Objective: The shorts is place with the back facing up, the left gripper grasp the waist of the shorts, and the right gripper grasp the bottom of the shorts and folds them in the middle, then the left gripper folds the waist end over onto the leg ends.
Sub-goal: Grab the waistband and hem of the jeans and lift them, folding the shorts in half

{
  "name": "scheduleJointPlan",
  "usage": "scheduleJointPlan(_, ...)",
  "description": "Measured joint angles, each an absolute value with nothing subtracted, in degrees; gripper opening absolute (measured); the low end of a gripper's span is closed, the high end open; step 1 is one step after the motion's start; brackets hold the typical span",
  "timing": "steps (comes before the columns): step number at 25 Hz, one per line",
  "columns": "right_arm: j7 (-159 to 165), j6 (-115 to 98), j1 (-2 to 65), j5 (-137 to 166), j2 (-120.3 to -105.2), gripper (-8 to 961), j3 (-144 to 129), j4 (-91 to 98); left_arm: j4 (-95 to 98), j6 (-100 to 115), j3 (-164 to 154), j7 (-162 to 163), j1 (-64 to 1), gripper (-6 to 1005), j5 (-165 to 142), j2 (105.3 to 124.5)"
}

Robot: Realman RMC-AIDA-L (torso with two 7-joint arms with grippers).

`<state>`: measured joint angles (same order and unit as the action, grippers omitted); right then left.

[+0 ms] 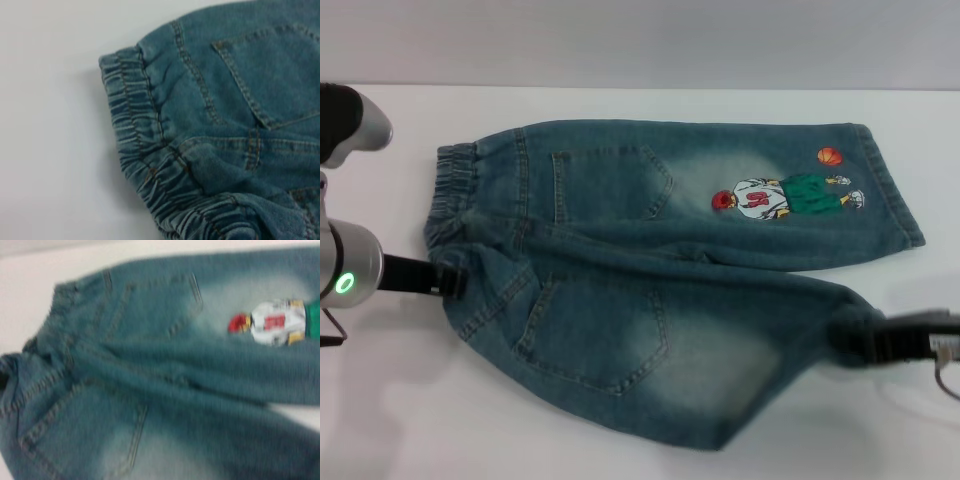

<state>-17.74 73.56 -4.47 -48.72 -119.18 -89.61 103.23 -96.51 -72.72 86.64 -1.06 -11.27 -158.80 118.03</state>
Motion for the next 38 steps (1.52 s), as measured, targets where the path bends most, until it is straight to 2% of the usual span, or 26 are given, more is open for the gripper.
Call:
scheduleJointPlan(11, -27.9, 60.1, -6.7, -52.1, -119.39, 17, -87.0, 101.9, -96.5, -61.2, 88.5, -0.9, -8.6, 202, -155.3, 118.0)
scheduleJointPlan(21, -48.8, 45.1, -8.3, -75.4, -119.25, 28, -83.8, 89.4, -91.5, -45.0, 88.7, -1.4, -6.3, 201, -150.0, 118.02)
scheduleJointPlan(38, -75.3, 45.3, -7.2, -106.9, -119.15, 48, -76.7, 71.7, -88.3, -35.3, 88.1, -1.1, -6.9, 202, -147.9, 118.04)
